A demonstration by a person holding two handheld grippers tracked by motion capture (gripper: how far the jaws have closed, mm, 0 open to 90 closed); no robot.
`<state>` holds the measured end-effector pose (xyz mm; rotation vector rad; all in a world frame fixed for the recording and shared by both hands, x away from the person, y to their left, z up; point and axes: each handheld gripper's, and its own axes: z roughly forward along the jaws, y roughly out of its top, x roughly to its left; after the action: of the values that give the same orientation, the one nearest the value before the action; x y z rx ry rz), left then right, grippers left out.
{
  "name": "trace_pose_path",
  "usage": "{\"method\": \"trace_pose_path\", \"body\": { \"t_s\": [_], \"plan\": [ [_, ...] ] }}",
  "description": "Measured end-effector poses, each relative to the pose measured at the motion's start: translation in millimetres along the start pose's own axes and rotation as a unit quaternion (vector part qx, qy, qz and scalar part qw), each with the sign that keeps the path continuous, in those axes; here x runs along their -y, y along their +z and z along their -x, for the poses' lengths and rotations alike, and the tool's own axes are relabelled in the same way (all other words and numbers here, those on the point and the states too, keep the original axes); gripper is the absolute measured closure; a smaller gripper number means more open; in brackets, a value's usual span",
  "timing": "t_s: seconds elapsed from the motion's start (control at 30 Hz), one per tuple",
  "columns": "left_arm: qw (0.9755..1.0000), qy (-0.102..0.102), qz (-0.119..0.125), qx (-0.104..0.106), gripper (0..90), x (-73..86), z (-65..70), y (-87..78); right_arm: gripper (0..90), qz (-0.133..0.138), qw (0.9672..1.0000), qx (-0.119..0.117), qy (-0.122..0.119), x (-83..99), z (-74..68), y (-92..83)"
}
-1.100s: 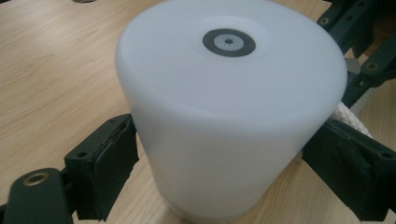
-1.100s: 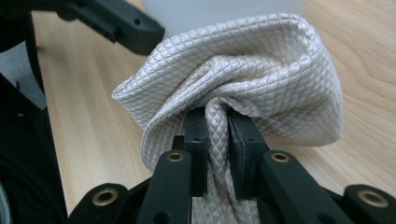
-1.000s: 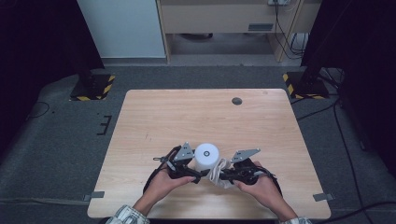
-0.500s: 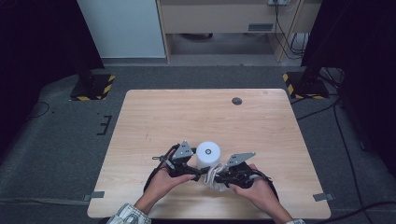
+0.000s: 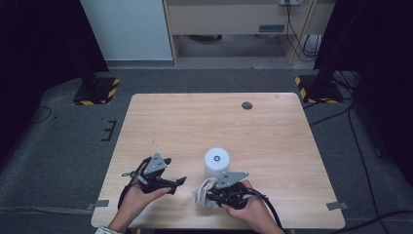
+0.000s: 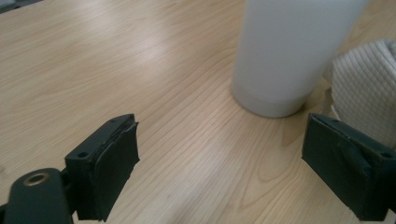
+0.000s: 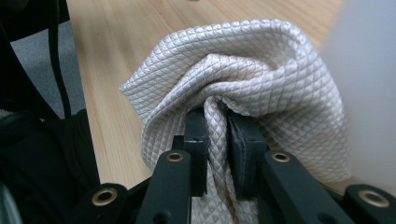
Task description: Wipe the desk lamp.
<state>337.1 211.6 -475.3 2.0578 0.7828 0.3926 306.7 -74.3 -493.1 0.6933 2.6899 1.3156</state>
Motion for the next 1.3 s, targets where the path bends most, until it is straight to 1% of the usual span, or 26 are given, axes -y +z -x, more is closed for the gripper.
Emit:
{"method": "trace_pose_path", "body": {
  "t_s": [0.03,0.07,0.17,0.2,0.23,0.3,0.33,0.37,0.4,0.5,0.6,0.7,0.77,0.83,0.9,0.93,1.0,1.07,1.1,1.17,1.23,1.3],
  "plan": [
    [1.0000,-0.005,-0.002,-0.001,10.6,2.0,-1.5,-1.4,78.7,0.001,1.0000,-0.001,0.000,0.0,-1.9,4.2],
    [1.0000,-0.005,-0.005,0.001,10.7,2.9,-2.0,-1.4,78.7,0.001,1.0000,-0.002,-0.001,-0.3,-5.1,10.7],
    [0.9999,-0.001,-0.011,0.004,11.2,2.2,0.2,2.0,78.5,0.002,1.0000,-0.005,-0.004,-3.3,-12.0,26.2],
    [0.9999,0.001,-0.013,0.006,11.4,1.7,1.3,3.0,78.1,-0.002,0.9999,-0.007,-0.008,-5.1,-15.8,32.9],
    [0.9998,0.005,-0.016,0.005,11.4,1.4,2.3,3.8,77.5,-0.005,0.9999,-0.006,-0.014,-6.2,-18.6,38.1],
    [0.9997,0.010,-0.022,-0.001,11.7,1.9,3.9,4.7,76.8,-0.013,0.9998,-0.001,-0.015,-5.9,-21.7,47.4],
    [0.9996,0.012,-0.024,-0.002,11.9,2.1,3.8,4.7,75.9,-0.017,0.9997,0.005,-0.016,-4.8,-22.6,50.9],
    [0.9996,0.011,-0.025,-0.003,12.1,2.3,3.8,4.5,75.2,-0.020,0.9995,0.015,-0.020,-3.4,-22.8,53.5],
    [0.9997,0.009,-0.023,-0.004,12.3,2.3,3.6,4.3,74.5,-0.021,0.9994,0.018,-0.018,-2.2,-22.2,55.0],
    [0.9998,0.005,-0.020,0.002,13.3,1.7,4.2,4.3,69.5,-0.020,0.9995,0.024,-0.009,-0.5,-19.0,56.1],
    [0.9996,0.014,-0.022,0.012,15.3,0.8,7.8,5.1,60.9,-0.017,0.9994,0.028,-0.003,-0.4,-16.4,55.2],
    [0.9993,0.022,-0.022,0.022,15.2,-0.9,14.1,6.6,52.3,-0.006,0.9996,0.028,0.005,-1.5,-14.7,48.8],
    [0.9990,0.024,-0.025,0.028,14.9,-1.5,16.7,7.8,48.1,-0.001,0.9996,0.029,0.008,-2.3,-13.3,40.4],
    [0.9988,0.022,-0.026,0.035,14.2,-1.6,18.1,8.9,46.8,0.002,0.9995,0.029,0.011,-1.7,-10.7,32.2],
    [0.9986,0.012,-0.025,0.045,12.6,-2.2,20.0,10.2,46.1,0.004,0.9995,0.028,0.014,-0.8,-7.5,23.4],
    [0.9984,0.010,-0.026,0.049,11.7,-2.4,21.2,11.0,45.2,0.005,0.9995,0.027,0.018,-0.4,-5.8,18.6],
    [0.9979,0.017,-0.036,0.051,10.2,-2.8,25.9,14.3,43.4,0.003,0.9994,0.028,0.019,0.9,-2.9,9.1],
    [0.9970,0.022,-0.048,0.057,9.1,-2.3,30.6,18.3,40.5,-0.001,0.9994,0.031,0.017,3.7,0.9,-1.6],
    [0.9962,0.025,-0.055,0.063,8.4,-1.9,32.8,20.2,39.1,-0.001,0.9993,0.033,0.018,5.9,3.6,-7.3],
    [0.9947,0.032,-0.064,0.074,6.7,-0.9,37.9,23.5,35.4,0.000,0.9990,0.038,0.025,11.6,9.3,-19.1],
    [0.9927,0.045,-0.074,0.083,4.1,0.8,42.9,26.9,33.8,-0.001,0.9985,0.044,0.031,18.8,16.0,-31.3],
    [0.9913,0.051,-0.087,0.084,3.2,2.1,46.9,30.4,32.0,0.003,0.9978,0.050,0.042,26.9,23.7,-42.7]
  ]
}}
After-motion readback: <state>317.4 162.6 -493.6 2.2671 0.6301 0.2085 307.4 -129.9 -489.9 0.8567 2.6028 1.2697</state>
